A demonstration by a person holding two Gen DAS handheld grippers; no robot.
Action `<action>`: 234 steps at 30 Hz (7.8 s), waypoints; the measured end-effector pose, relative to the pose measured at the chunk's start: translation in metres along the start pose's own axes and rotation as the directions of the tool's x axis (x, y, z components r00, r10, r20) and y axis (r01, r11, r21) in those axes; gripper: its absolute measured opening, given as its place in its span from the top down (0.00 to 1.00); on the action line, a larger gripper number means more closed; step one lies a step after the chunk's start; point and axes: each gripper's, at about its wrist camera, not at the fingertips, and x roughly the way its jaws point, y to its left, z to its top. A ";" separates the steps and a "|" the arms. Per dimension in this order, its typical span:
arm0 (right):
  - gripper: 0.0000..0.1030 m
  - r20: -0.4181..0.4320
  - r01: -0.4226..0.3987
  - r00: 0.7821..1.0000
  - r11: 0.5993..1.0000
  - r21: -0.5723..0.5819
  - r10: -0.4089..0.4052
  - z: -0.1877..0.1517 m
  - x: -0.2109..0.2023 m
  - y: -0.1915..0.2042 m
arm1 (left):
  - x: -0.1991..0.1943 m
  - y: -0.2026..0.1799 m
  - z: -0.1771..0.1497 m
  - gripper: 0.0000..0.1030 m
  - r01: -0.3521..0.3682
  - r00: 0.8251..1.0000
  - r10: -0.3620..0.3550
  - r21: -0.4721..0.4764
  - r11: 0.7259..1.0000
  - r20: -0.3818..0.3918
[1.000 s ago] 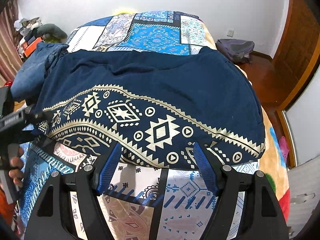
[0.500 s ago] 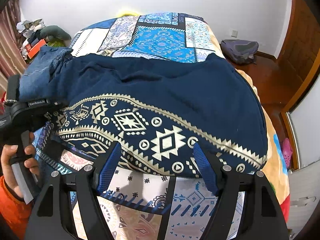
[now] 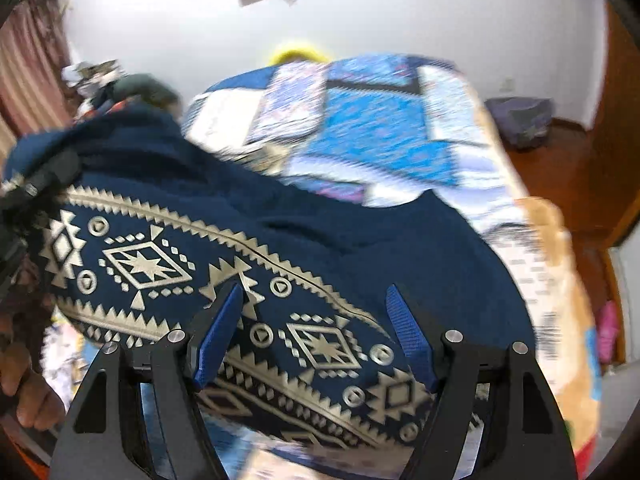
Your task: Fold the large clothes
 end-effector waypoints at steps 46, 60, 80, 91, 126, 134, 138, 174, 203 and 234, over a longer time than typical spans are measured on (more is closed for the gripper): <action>0.31 0.110 0.095 0.988 0.988 0.123 -0.108 -0.054 -0.069 -0.064 | 0.051 -0.057 -0.100 0.35 0.200 0.925 -0.044 0.386 0.900 -0.377; 0.30 -0.024 0.111 0.994 0.993 0.031 -0.110 -0.063 -0.003 -0.048 | 0.104 0.025 -0.110 0.24 0.073 0.907 0.056 0.288 0.955 -0.417; 0.28 -0.009 0.032 0.999 0.999 -0.005 -0.032 -0.044 -0.018 -0.047 | 0.086 0.034 -0.072 0.21 -0.029 0.925 0.131 0.277 0.960 -0.356; 0.28 -0.201 -0.095 0.969 0.969 0.227 0.142 -0.043 0.055 -0.089 | 0.136 0.049 -0.084 0.21 0.101 0.849 -0.061 0.047 0.994 -0.525; 0.75 -0.192 -0.340 0.899 0.904 0.260 0.394 -0.037 0.022 -0.083 | 0.167 0.045 -0.066 0.47 0.258 0.656 -0.419 -0.336 0.906 -0.628; 0.75 -0.097 -0.394 0.907 0.906 0.158 0.411 -0.004 -0.023 -0.035 | 0.097 0.038 0.018 0.49 0.349 0.768 -0.399 -0.195 0.917 -0.502; 0.75 -0.040 -0.419 0.905 0.905 0.079 0.423 0.026 -0.034 0.005 | 0.074 0.063 0.059 0.49 0.359 0.809 -0.401 -0.179 0.916 -0.430; 0.43 -0.140 -0.252 0.963 0.954 -0.161 0.231 0.055 0.141 0.194 | 0.097 0.293 0.101 0.30 -0.097 0.928 0.071 -0.054 0.994 -0.366; 0.40 0.595 -0.008 0.761 0.921 -0.390 0.258 -0.059 -0.179 0.259 | -0.224 0.093 0.064 0.30 -0.250 0.926 0.159 0.242 0.937 0.341; 0.01 0.682 0.083 0.717 0.953 -0.292 0.146 -0.120 -0.190 0.258 | -0.252 0.091 -0.009 0.05 -0.284 0.878 0.226 0.079 0.955 0.422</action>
